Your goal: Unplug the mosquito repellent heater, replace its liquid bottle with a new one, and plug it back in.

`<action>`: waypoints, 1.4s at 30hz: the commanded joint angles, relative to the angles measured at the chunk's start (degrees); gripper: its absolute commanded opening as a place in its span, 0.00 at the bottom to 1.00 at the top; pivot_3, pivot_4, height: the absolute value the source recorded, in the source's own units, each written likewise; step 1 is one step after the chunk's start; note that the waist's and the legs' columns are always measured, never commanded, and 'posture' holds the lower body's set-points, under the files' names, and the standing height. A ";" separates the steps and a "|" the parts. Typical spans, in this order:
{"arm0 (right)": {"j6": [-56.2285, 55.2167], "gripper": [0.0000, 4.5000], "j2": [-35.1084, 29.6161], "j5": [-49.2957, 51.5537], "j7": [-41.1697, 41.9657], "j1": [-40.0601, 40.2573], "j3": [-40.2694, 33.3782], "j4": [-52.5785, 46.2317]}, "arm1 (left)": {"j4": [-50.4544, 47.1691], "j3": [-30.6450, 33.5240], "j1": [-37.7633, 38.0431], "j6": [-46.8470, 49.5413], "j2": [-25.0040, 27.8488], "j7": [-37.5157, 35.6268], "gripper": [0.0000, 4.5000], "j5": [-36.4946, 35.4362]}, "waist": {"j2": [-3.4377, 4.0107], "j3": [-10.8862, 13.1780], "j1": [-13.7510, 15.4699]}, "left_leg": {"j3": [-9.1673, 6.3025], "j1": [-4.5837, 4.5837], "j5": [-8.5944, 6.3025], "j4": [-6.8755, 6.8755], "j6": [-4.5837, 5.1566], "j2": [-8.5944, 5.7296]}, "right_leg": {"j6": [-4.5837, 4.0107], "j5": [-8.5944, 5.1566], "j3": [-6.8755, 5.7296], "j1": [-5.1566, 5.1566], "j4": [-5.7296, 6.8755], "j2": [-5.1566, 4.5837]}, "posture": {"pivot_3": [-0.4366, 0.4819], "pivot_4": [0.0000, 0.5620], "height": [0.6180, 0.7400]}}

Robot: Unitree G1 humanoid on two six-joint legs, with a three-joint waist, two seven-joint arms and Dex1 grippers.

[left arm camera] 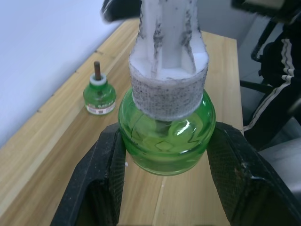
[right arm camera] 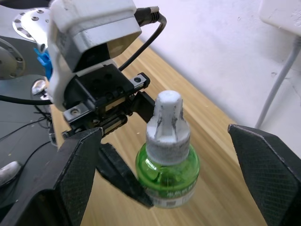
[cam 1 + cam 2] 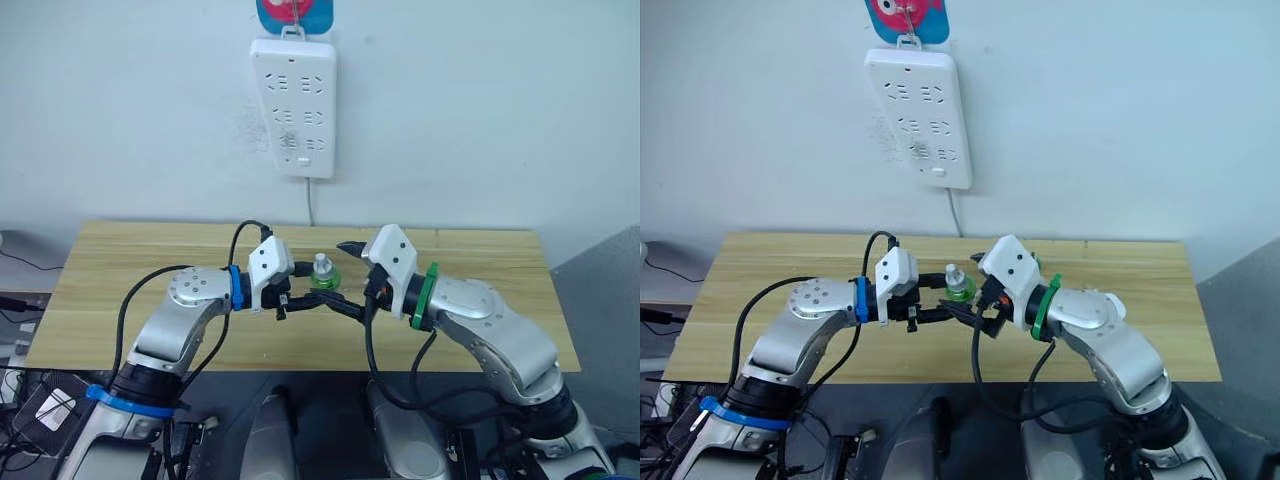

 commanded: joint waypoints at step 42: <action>-4.02 0.24 0.86 2.91 2.76 -0.71 -1.46 1.51 | -0.75 2.28 0.09 3.40 -3.45 -2.62 0.52 -5.47 | -0.02 -1.33 -0.81 | -0.24 0.05 0.03 1.09 0.04 0.00 | -0.05 0.04 -0.05 0.17 0.96 0.12 | 0.23 0.39 0.97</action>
